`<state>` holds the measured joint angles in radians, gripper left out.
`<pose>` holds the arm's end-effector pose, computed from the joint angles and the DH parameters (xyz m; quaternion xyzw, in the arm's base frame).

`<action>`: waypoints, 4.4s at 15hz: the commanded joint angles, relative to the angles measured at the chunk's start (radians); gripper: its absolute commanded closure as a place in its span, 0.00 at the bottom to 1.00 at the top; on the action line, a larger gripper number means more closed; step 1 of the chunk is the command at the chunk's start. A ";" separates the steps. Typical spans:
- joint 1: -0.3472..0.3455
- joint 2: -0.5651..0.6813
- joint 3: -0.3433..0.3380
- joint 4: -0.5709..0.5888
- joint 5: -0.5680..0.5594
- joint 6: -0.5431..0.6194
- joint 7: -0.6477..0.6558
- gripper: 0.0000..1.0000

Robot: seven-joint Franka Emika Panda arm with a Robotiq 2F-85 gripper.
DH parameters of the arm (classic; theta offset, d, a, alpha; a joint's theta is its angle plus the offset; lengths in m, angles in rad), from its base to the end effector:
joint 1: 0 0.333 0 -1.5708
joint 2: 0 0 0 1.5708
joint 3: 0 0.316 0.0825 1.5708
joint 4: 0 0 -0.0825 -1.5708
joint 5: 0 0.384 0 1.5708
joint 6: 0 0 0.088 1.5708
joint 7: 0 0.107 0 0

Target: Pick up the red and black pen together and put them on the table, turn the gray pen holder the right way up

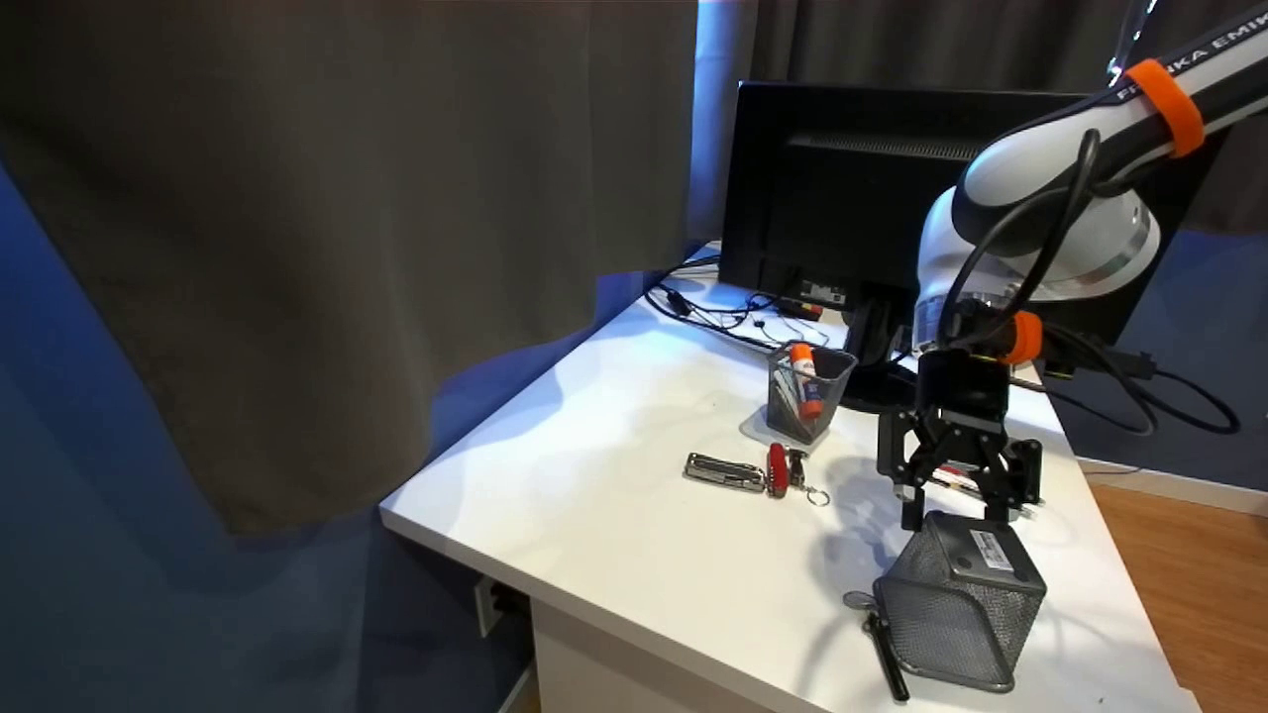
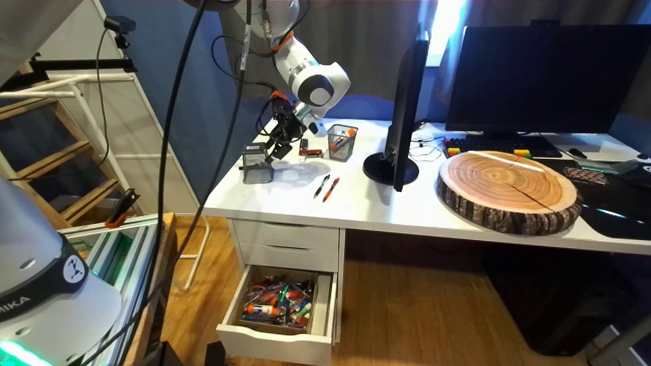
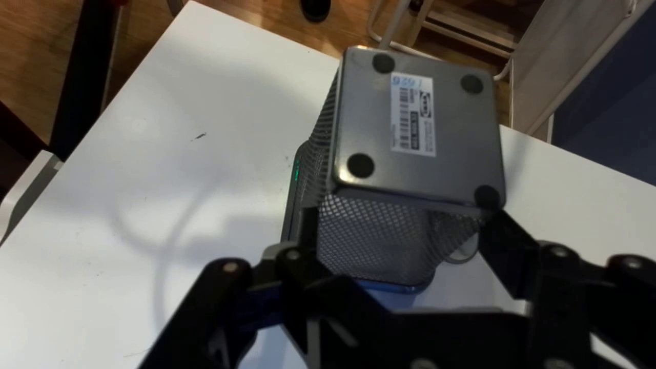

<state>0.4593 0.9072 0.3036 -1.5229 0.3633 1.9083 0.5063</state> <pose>0.4661 0.4524 0.1192 -0.9312 0.0037 0.3553 0.0815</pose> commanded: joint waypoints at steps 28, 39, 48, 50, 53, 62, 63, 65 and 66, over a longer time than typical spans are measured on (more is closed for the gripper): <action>0.242 -0.391 -0.174 -0.410 -0.402 0.366 0.790 0.47; 0.313 -0.405 -0.222 -0.413 -0.635 0.369 1.043 0.47; 0.340 -0.400 -0.226 -0.407 -0.743 0.360 1.146 0.47; 0.339 -0.390 -0.222 -0.399 -0.746 0.350 1.143 0.47; 0.340 -0.379 -0.217 -0.391 -0.749 0.346 1.135 0.47; 0.350 -0.352 -0.200 -0.378 -0.722 0.344 1.116 0.47; 0.349 -0.350 -0.197 -0.378 -0.717 0.340 1.114 0.47; 0.347 -0.344 -0.195 -0.376 -0.711 0.335 1.111 0.47; 0.344 -0.340 -0.192 -0.375 -0.707 0.336 1.105 0.47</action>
<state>0.8056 0.5470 0.1040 -1.9118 -0.3567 2.2617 1.6147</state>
